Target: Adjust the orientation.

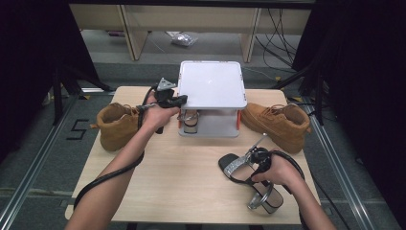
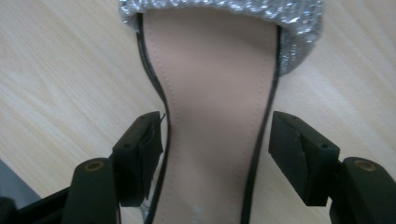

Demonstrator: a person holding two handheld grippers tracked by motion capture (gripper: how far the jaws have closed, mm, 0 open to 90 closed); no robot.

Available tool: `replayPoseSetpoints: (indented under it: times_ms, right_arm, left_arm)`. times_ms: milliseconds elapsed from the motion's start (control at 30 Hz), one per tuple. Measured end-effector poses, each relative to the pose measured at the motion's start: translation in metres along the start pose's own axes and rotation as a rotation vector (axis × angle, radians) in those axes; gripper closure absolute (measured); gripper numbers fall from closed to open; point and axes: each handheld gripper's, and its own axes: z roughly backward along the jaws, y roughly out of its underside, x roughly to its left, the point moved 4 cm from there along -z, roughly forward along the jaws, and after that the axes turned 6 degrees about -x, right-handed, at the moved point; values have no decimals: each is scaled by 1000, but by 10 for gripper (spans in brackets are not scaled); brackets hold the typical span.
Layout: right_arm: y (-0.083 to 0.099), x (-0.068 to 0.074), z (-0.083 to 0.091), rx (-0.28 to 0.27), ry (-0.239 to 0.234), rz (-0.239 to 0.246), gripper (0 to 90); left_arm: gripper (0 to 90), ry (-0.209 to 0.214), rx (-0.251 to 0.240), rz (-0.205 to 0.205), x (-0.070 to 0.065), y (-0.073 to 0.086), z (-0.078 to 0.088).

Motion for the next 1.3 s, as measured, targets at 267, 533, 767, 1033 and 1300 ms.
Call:
replayPoseSetpoints:
  times_ms: [267, 533, 767, 1033, 1300]
  right_arm:
    - [-3, 0, -13, 53, 28, 0, 321]
    - [-3, 0, -15, 73, 31, 7, 327]
    - [-1, 3, -14, 105, 38, -18, 345]
    - [2, 2, -11, 114, 28, -17, 365]
    - [0, 4, -12, 118, 50, -29, 367]
  left_arm:
    - [897, 0, 1, -2, 0, 0, 0]
    - [897, -3, 1, -3, 0, 0, 0]
    - [897, -1, 2, -1, 0, 0, 0]
    - [897, 1, 1, -2, 0, 0, 0]
    - [897, 0, 1, -1, 0, 0, 0]
